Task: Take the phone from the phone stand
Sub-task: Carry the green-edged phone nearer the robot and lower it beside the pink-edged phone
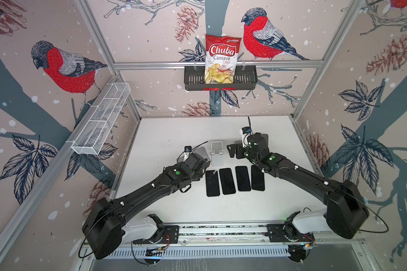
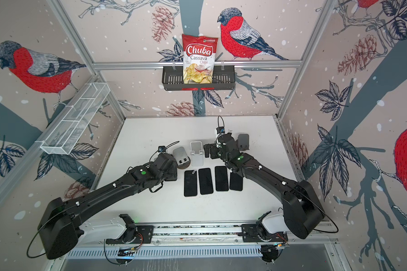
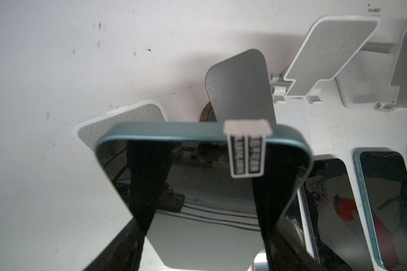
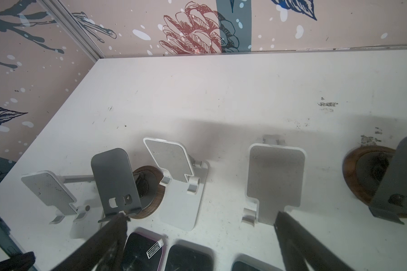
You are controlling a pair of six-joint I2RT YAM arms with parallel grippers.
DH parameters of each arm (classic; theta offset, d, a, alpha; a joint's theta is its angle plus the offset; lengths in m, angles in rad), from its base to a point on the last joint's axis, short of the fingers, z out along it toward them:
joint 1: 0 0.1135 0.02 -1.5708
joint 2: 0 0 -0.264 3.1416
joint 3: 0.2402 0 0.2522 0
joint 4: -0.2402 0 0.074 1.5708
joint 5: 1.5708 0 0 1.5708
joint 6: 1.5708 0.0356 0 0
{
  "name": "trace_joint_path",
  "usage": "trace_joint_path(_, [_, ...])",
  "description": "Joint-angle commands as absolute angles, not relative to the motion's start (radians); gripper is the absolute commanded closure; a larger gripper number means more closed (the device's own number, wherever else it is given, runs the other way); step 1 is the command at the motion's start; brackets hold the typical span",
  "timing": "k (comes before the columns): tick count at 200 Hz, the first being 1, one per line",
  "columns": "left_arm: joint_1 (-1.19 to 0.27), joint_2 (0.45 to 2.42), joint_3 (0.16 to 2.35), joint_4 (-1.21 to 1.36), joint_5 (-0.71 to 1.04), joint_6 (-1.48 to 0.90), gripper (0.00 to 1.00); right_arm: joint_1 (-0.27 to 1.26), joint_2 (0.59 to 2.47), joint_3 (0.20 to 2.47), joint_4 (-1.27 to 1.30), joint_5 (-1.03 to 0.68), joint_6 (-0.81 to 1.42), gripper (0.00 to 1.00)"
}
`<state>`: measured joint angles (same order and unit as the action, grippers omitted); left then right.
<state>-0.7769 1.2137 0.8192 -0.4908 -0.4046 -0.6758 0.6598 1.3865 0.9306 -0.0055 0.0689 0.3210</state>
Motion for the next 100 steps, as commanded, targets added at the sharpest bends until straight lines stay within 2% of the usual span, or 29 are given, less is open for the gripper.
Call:
trace_joint_path(1, [-0.798, 1.212, 0.805, -0.484, -0.381, -0.707, 0.39, 0.661, 1.367, 0.922, 0.017, 0.069, 0.330, 0.01])
trace_joint_path(100, [-0.906, 1.298, 0.778, -0.505, -0.367, -0.780, 0.39, 0.660, 1.294, 0.853, 0.033, 0.078, 0.352, 0.01])
